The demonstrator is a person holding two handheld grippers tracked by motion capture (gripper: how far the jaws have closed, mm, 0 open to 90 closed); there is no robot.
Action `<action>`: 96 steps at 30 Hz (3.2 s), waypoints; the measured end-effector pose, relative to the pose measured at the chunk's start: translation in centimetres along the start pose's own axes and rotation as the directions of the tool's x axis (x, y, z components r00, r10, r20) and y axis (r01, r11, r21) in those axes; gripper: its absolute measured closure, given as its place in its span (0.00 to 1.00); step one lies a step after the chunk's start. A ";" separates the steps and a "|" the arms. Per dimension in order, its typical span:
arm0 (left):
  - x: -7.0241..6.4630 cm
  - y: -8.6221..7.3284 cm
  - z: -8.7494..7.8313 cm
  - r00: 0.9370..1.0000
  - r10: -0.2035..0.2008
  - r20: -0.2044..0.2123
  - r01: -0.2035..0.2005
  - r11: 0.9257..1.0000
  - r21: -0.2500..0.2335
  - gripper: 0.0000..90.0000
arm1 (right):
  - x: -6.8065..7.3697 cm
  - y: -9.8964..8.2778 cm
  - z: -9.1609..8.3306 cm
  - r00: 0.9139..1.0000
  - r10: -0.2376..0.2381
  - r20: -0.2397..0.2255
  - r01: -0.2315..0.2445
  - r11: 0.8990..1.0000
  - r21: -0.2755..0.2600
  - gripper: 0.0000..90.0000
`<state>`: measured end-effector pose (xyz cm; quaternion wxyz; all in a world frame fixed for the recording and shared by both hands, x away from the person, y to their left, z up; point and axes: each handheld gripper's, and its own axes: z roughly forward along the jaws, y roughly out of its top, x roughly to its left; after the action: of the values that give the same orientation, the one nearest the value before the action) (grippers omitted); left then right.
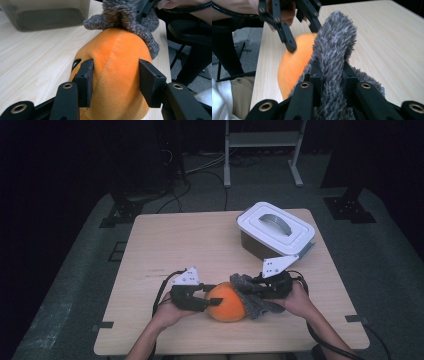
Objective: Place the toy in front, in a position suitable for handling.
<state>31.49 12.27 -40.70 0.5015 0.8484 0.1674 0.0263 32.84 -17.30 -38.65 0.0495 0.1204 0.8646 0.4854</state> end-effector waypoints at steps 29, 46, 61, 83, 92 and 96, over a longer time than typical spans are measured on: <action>0.2 -0.2 0.8 1.000 -0.009 0.009 0.008 0.999 0.036 0.54 | 0.4 0.6 -0.8 1.000 -0.015 0.009 0.015 1.000 -0.014 0.84; 0.2 0.5 -0.8 1.000 -0.010 -0.024 0.011 0.999 0.043 0.54 | 0.4 1.0 -1.7 1.000 -0.005 0.013 0.006 0.999 -0.047 0.84; 1.1 -0.3 -0.2 0.998 -0.052 0.020 0.052 0.999 0.014 0.25 | -0.6 -2.5 0.3 0.998 0.057 -0.007 -0.057 0.998 0.013 0.84; 0.0 0.1 -0.2 0.998 -0.043 -0.056 0.045 0.999 0.026 0.48 | 0.4 1.5 1.2 1.000 -0.028 0.000 0.028 1.000 0.003 0.84; 0.8 -0.1 0.5 0.999 0.038 -0.037 -0.039 0.999 -0.029 0.24 | -1.0 -1.6 -0.2 0.999 0.034 -0.021 -0.034 0.999 -0.020 0.84; 1.4 0.3 1.6 0.998 0.059 0.019 -0.059 0.998 -0.025 0.18 | -1.4 -2.7 -0.6 0.997 0.050 -0.051 -0.052 0.998 -0.036 0.84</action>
<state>33.22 11.25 -41.44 0.5125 0.8470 0.1369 0.0346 33.62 -19.47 -40.67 0.0176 0.1291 0.8529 0.5055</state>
